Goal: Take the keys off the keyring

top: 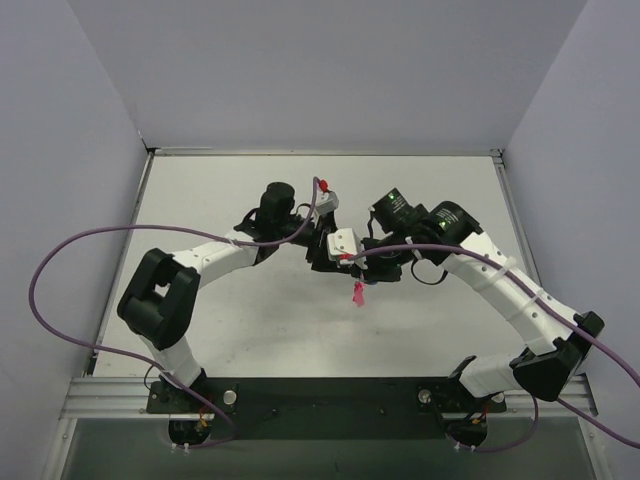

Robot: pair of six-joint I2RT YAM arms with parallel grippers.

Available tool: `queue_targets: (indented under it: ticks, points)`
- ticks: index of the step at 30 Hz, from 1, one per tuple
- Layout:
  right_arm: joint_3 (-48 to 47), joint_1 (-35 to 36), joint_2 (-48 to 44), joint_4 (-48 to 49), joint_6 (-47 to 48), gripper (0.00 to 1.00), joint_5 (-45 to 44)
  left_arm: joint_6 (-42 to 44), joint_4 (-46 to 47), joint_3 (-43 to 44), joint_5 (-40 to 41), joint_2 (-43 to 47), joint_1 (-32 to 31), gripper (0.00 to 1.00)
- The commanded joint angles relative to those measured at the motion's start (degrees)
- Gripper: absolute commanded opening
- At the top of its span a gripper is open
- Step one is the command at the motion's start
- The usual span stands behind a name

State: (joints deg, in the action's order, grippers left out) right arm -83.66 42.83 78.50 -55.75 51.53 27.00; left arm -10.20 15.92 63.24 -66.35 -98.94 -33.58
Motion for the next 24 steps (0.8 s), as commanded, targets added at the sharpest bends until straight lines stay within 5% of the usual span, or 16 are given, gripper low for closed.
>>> queue_targets:
  ticks: [1, 24]
  points:
    - [-4.3, 1.5, -1.2, -5.0, 1.0, 0.00, -1.9, 2.1, 1.9, 0.4, -3.9, 0.5, -0.7, 0.73]
    - [-9.2, 6.1, 5.8, -7.4, 0.9, 0.00, -10.7, -11.3, 19.8, -5.0, -9.4, 3.3, -3.2, 0.71]
